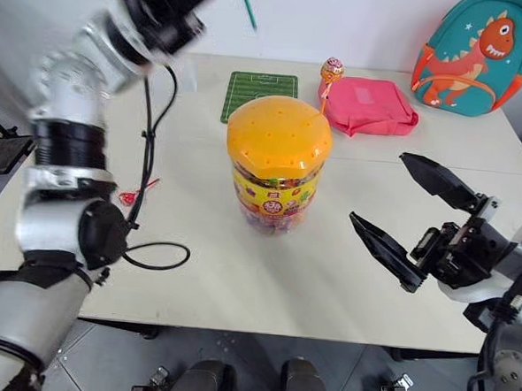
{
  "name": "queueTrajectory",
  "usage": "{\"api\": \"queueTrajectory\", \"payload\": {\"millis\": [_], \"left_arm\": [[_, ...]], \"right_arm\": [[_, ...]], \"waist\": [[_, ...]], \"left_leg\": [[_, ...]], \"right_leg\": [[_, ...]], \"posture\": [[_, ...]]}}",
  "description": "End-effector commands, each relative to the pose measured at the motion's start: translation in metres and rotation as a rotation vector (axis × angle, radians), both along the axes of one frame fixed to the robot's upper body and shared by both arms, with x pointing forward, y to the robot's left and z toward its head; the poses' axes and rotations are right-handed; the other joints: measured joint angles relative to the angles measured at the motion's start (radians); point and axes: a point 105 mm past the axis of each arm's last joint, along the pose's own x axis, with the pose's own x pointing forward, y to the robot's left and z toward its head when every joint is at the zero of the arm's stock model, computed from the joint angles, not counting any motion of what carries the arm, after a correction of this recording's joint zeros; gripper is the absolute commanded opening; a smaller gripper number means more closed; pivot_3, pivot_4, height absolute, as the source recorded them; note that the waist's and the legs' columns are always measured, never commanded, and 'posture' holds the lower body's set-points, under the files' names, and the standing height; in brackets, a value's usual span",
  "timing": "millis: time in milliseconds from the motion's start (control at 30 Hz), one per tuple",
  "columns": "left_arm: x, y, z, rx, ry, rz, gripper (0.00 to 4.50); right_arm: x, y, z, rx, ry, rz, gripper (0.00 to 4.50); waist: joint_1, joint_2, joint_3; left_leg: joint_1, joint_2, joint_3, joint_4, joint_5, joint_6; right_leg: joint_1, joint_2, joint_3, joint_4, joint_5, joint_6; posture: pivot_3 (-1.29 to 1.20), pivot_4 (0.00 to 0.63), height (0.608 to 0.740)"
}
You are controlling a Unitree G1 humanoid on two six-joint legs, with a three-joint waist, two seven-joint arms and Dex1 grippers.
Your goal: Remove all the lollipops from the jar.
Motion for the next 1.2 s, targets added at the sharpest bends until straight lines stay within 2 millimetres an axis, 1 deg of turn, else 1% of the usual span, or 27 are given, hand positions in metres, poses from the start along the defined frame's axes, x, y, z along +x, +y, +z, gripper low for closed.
{"api": "queueTrajectory", "payload": {"millis": [33,67,100,167,200,267,300,333,367,433,467,500,533,567,633,733,800,833,867,900,967,1000,1067,1133,1200], "left_arm": [[0.015,0.028,-0.036,0.266,0.104,0.199,0.02],[0.018,0.036,-0.044,0.332,0.113,0.256,0.02],[0.032,0.055,-0.052,0.385,0.146,0.429,0.02],[0.044,0.103,-0.084,0.549,0.236,0.709,0.02],[0.041,0.126,-0.107,0.649,0.299,0.797,0.02],[0.025,0.148,-0.15,0.86,0.337,0.826,0.02],[0.018,0.153,-0.164,0.942,0.338,0.827,0.02],[0.011,0.159,-0.182,1.009,0.379,0.84,0.02],[0.005,0.162,-0.195,1.016,0.445,0.833,0.02],[-0.002,0.163,-0.213,1.023,0.516,0.834,0.02],[-0.006,0.17,-0.232,1.13,0.523,0.873,0.02],[-0.01,0.176,-0.245,1.216,0.516,0.9,0.02],[-0.013,0.179,-0.253,1.271,0.509,0.915,0.02],[-0.015,0.174,-0.261,1.226,0.554,0.905,0.02],[-0.019,0.175,-0.274,1.203,0.608,0.924,0.02],[-0.021,0.181,-0.279,1.199,0.639,0.959,0.02],[-0.022,0.182,-0.28,1.165,0.658,0.964,0.02],[-0.021,0.181,-0.28,1.152,0.661,0.968,0.53],[-0.022,0.181,-0.28,1.145,0.66,0.962,0.79],[-0.022,0.179,-0.276,1.093,0.674,0.949,1.08],[-0.021,0.174,-0.264,1.006,0.628,0.918,1.68],[-0.022,0.174,-0.258,0.965,0.639,0.905,1.98],[-0.024,0.18,-0.242,0.922,0.593,0.9,2.56],[-0.029,0.189,-0.227,0.92,0.491,0.892,2.56],[-0.033,0.192,-0.216,0.909,0.413,0.875,2.56]], "right_arm": [[0.0,0.008,0.002,-0.001,-0.027,0.058,4.5],[0.001,0.01,0.002,-0.005,-0.027,0.07,4.5],[0.002,0.011,0.002,-0.001,-0.025,0.084,4.5],[0.005,0.013,0.0,0.004,-0.013,0.115,4.5],[0.008,0.013,-0.002,0.002,-0.002,0.128,4.5],[0.012,0.013,-0.006,-0.015,0.016,0.143,4.5],[0.013,0.012,-0.008,-0.022,0.021,0.146,4.5],[0.015,0.012,-0.009,-0.025,0.027,0.154,4.5],[0.017,0.012,-0.009,-0.028,0.033,0.159,4.5],[0.02,0.012,-0.01,-0.029,0.04,0.164,4.5],[0.02,0.013,-0.009,-0.032,0.042,0.17,4.5],[0.021,0.013,-0.009,-0.034,0.043,0.175,4.5],[0.021,0.014,-0.009,-0.036,0.044,0.179,4.5],[0.021,0.014,-0.009,-0.034,0.048,0.186,4.5],[0.019,0.015,-0.01,-0.037,0.06,0.189,4.5],[0.018,0.014,-0.014,-0.045,0.09,0.172,4.5],[0.017,0.013,-0.016,-0.047,0.103,0.159,4.5],[0.018,0.013,-0.017,-0.048,0.107,0.153,4.5],[0.019,0.012,-0.018,-0.055,0.119,0.139,4.5],[0.022,0.01,-0.02,-0.063,0.144,0.112,4.5],[0.029,0.007,-0.022,-0.074,0.168,0.061,4.5],[0.032,0.006,-0.022,-0.075,0.179,0.039,4.5],[0.039,0.003,-0.019,-0.062,0.216,0.007,4.5],[0.046,0.0,-0.015,-0.045,0.258,-0.017,4.5],[0.05,-0.001,-0.012,-0.03,0.292,-0.029,4.5]], "waist": [[-0.009,0.0,0.0],[-0.01,0.0,0.0],[-0.008,0.0,0.0],[-0.011,0.0,0.0],[-0.011,0.0,0.0],[-0.02,0.0,0.0],[-0.018,0.0,0.0],[-0.013,0.0,0.001],[-0.006,0.0,0.001],[0.016,-0.001,0.001],[0.022,-0.001,0.001],[0.027,-0.001,0.001],[0.03,-0.001,0.001],[0.032,-0.001,0.001],[0.036,-0.001,0.001],[0.039,0.0,0.001],[0.038,0.0,0.001],[0.038,0.0,0.001],[0.038,0.0,0.001],[0.037,0.001,0.0],[0.037,0.001,0.0],[0.037,0.001,0.0],[0.033,0.001,0.0],[0.021,0.001,0.0],[0.014,0.001,0.0]], "left_leg": [[0.001,0.0,0.0,0.0,0.0,0.0],[0.002,0.0,0.0,-0.001,0.0,-0.001],[0.002,0.0,0.0,-0.001,0.001,-0.001],[0.002,0.0,-0.001,0.0,0.001,-0.001],[0.002,0.0,-0.002,0.0,0.001,-0.002],[0.002,0.0,-0.003,-0.003,0.001,-0.002],[0.002,0.0,-0.005,-0.004,0.0,-0.003],[0.003,0.0,-0.006,-0.004,0.0,-0.003],[0.002,0.0,-0.008,-0.004,0.0,-0.003],[-0.002,-0.001,-0.012,0.0,-0.001,-0.003],[-0.002,-0.002,-0.013,0.001,-0.001,-0.002],[-0.003,-0.002,-0.013,0.001,-0.001,-0.002],[-0.002,-0.003,-0.013,0.001,-0.001,-0.002],[-0.002,-0.004,-0.013,0.001,-0.001,-0.001],[-0.002,-0.004,-0.013,0.001,-0.001,-0.001],[-0.002,-0.004,-0.013,0.001,-0.001,-0.001],[-0.002,-0.004,-0.012,0.0,-0.001,-0.001],[-0.001,-0.004,-0.012,0.0,-0.001,-0.001],[-0.001,-0.004,-0.012,0.0,-0.001,-0.001],[-0.001,-0.004,-0.012,0.0,-0.001,-0.001],[-0.001,-0.004,-0.012,0.0,-0.001,-0.001],[-0.001,-0.004,-0.012,0.0,-0.001,-0.001],[-0.001,-0.004,-0.012,0.0,-0.001,-0.001],[-0.001,-0.004,-0.012,0.0,-0.001,-0.001],[-0.001,-0.004,-0.012,-0.002,-0.001,-0.001]], "right_leg": [[0.0,0.0,0.0,0.0,0.0,0.0],[0.0,0.0,0.0,0.001,0.0,0.0],[0.0,0.0,0.0,0.001,0.0,0.0],[0.0,0.0,0.0,0.0,0.0,0.0],[0.0,0.0,0.001,-0.001,0.0,0.0],[0.0,0.0,0.002,-0.001,0.0,0.0],[-0.001,0.0,0.002,-0.001,0.0,0.0],[-0.001,0.0,0.002,0.0,0.0,0.0],[-0.001,0.0,0.001,0.0,0.0,0.0],[-0.001,-0.001,-0.001,-0.002,0.0,-0.001],[-0.001,-0.002,-0.001,-0.003,0.0,-0.001],[0.001,-0.002,-0.001,-0.004,0.0,-0.001],[0.001,-0.003,-0.001,-0.006,0.0,-0.001],[0.001,-0.003,-0.001,-0.007,0.0,-0.001],[0.001,-0.003,-0.001,-0.007,0.0,-0.001],[0.001,-0.003,-0.001,-0.007,0.0,-0.001],[0.001,-0.003,-0.001,-0.006,0.0,-0.001],[0.001,-0.003,-0.001,-0.006,0.0,-0.001],[0.001,-0.003,0.0,-0.006,0.0,-0.001],[0.001,-0.003,0.0,-0.006,0.0,-0.001],[0.001,-0.003,0.0,-0.006,0.0,-0.001],[0.001,-0.003,0.0,-0.006,0.0,-0.001],[0.001,-0.003,-0.001,-0.006,0.0,-0.001],[0.0,-0.003,-0.001,-0.006,0.0,-0.001],[0.0,-0.003,-0.001,-0.007,0.0,-0.001]], "posture": [[0.0,0.15,0.74],[0.0,0.15,0.74],[0.0,0.15,0.74],[0.0,0.15,0.74],[0.0,0.15,0.74],[0.0,0.15,0.74],[0.0,0.15,0.74],[0.0,0.15,0.74],[0.0,0.15,0.74],[0.0,0.15,0.74],[0.0,0.15,0.74],[0.0,0.15,0.74],[0.0,0.15,0.74],[0.0,0.15,0.74],[0.0,0.15,0.74],[0.0,0.15,0.74],[0.0,0.15,0.74],[0.0,0.15,0.74],[0.0,0.15,0.74],[0.0,0.15,0.74],[0.0,0.15,0.74],[0.0,0.15,0.74],[0.0,0.15,0.74],[0.0,0.15,0.74],[0.0,0.15,0.74]]}}
